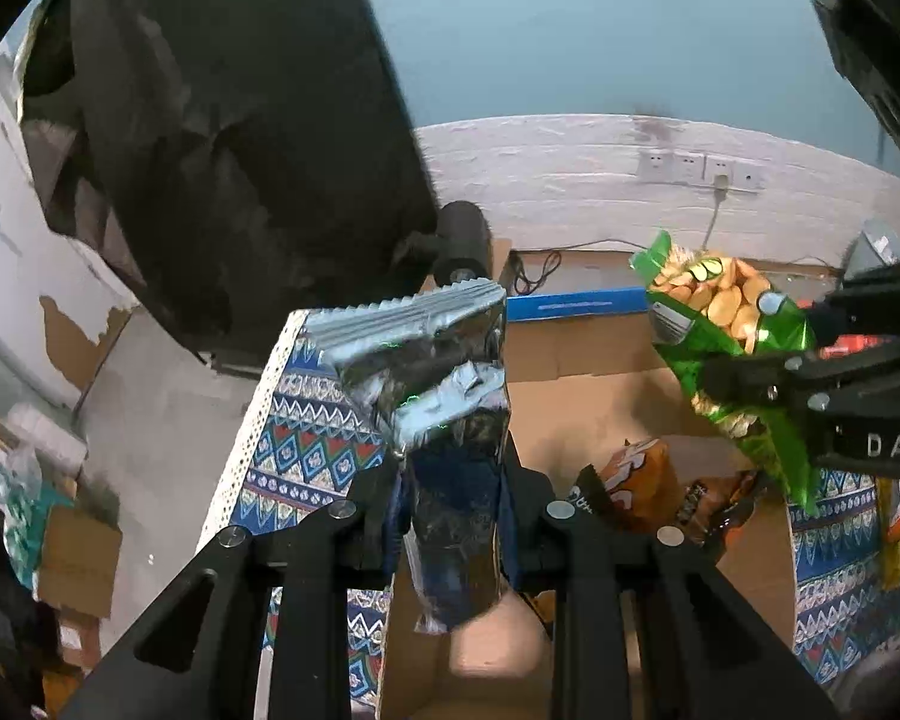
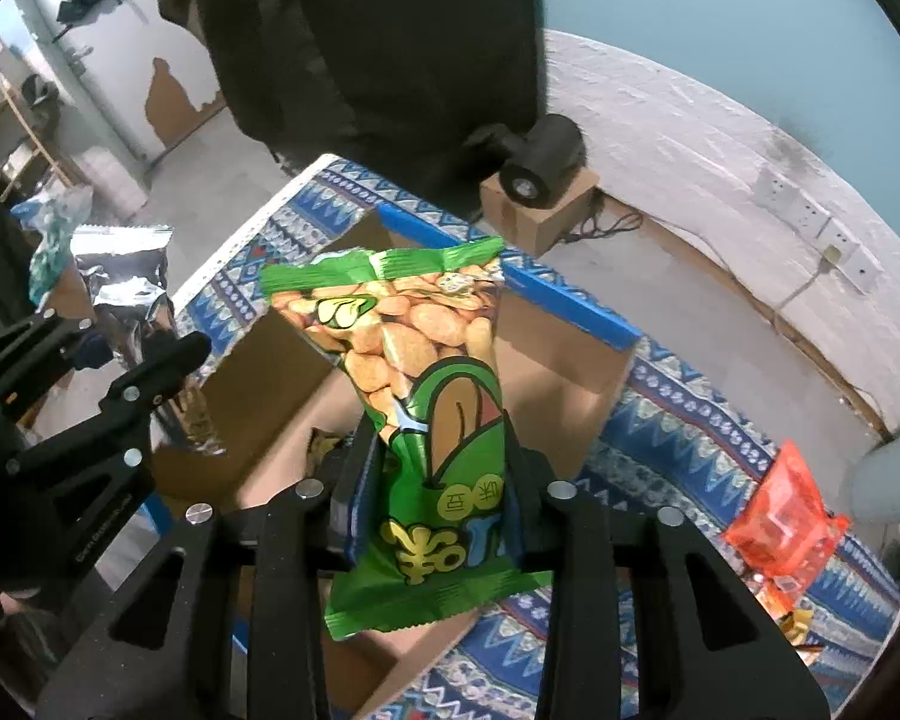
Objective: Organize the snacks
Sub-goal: 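Open both grippers to drop the bags into the cardboard box, then move both grippers back toward the remaining snack pile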
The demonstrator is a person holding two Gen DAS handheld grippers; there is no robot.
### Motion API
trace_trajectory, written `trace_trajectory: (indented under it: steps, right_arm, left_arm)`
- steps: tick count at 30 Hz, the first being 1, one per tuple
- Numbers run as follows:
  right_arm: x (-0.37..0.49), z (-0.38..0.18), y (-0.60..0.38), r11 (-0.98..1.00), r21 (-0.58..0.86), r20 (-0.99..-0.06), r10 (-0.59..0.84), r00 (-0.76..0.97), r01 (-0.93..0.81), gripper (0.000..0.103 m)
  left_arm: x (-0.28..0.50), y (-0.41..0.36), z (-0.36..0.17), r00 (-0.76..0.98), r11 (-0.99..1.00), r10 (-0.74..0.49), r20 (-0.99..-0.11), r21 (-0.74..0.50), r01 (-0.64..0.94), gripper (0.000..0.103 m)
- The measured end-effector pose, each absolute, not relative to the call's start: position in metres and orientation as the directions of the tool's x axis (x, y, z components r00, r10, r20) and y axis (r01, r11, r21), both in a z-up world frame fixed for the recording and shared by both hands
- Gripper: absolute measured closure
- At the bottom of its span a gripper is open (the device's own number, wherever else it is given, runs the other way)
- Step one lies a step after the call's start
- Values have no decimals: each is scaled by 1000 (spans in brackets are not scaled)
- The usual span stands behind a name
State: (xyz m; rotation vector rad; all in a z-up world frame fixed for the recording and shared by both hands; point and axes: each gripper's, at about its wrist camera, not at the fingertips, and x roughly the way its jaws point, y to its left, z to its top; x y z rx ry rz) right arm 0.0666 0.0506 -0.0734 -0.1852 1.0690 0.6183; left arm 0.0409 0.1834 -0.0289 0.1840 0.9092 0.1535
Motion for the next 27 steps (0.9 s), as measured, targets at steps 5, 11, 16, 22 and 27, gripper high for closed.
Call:
trace_trajectory:
  steps: [5,11,16,22,27]
  right_arm:
    - [64,-71,50,813,157,-858,394,330,-560,63]
    - [55,-56,35,817,142,-842,397,365,-559,54]
    - [49,-51,12,831,120,-838,378,394,-543,45]
    - [44,-48,-23,857,110,-841,351,413,-503,45]
    - [37,-43,-56,879,111,-838,333,432,-464,45]
  left_arm:
    - [42,184,-26,602,982,178,-778,178,-61,56]
    - [40,164,-18,637,971,211,-741,234,-49,36]
    - [40,144,-15,649,965,206,-732,262,-11,28]
    - [41,116,-14,654,960,181,-734,277,44,26]
    - [41,92,-11,659,958,145,-738,272,93,25]
